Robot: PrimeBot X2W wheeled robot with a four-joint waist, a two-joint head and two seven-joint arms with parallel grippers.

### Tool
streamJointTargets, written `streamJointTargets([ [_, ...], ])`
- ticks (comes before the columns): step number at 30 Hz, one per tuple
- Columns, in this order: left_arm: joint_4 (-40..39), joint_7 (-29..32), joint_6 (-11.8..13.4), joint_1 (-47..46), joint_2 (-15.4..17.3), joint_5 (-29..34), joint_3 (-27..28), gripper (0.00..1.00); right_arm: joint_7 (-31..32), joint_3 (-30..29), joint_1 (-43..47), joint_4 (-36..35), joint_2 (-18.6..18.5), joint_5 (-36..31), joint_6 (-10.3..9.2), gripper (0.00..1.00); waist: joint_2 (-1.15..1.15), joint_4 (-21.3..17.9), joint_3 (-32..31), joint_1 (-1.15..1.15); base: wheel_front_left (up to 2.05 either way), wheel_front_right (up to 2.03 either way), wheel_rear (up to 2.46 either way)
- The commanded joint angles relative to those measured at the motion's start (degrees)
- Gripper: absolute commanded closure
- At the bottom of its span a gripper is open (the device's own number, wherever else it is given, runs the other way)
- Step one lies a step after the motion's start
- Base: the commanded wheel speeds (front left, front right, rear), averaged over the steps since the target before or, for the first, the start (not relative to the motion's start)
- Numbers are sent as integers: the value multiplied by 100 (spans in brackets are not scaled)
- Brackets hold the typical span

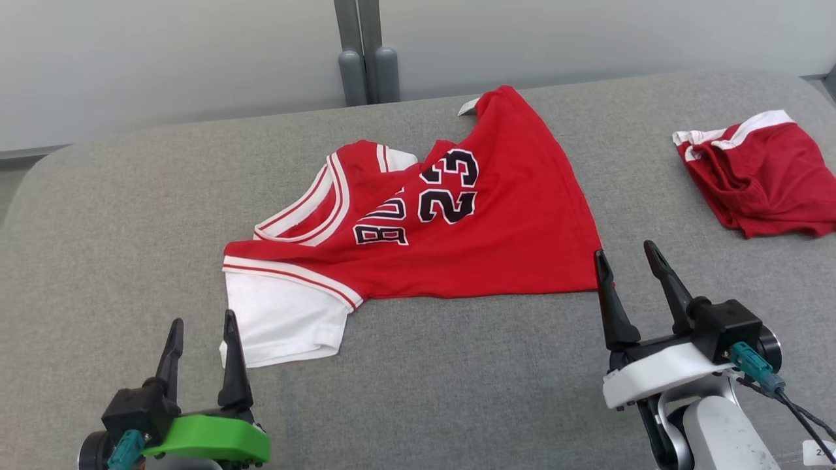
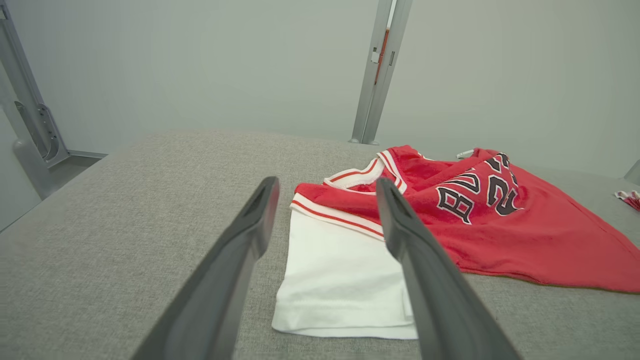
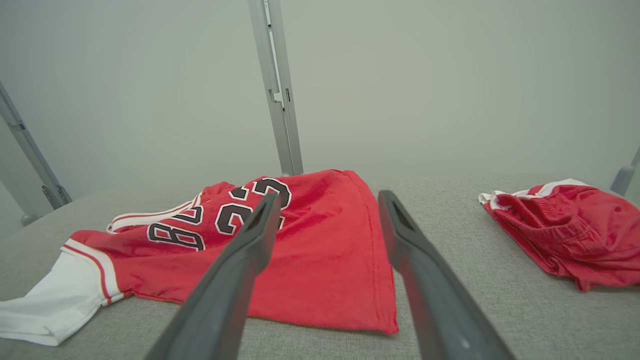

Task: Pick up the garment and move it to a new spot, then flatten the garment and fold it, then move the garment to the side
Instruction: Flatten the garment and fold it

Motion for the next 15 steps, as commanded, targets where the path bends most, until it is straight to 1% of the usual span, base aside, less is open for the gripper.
streamJointTargets([
  [1,-55,0,39,108,-1,-31,-38,0,-16,28,89,69,7,-6,-9,0,0,71,-147,0,0,0,0],
  [10,-96,0,197,278,-9,-90,-206,0,-16,52,160,336,20,-84,-9,0,0,98,-238,0,0,0,0],
  [15,-75,-1,223,311,-9,-77,-252,0,-16,63,153,404,28,-58,-9,0,0,76,-246,0,0,0,0],
])
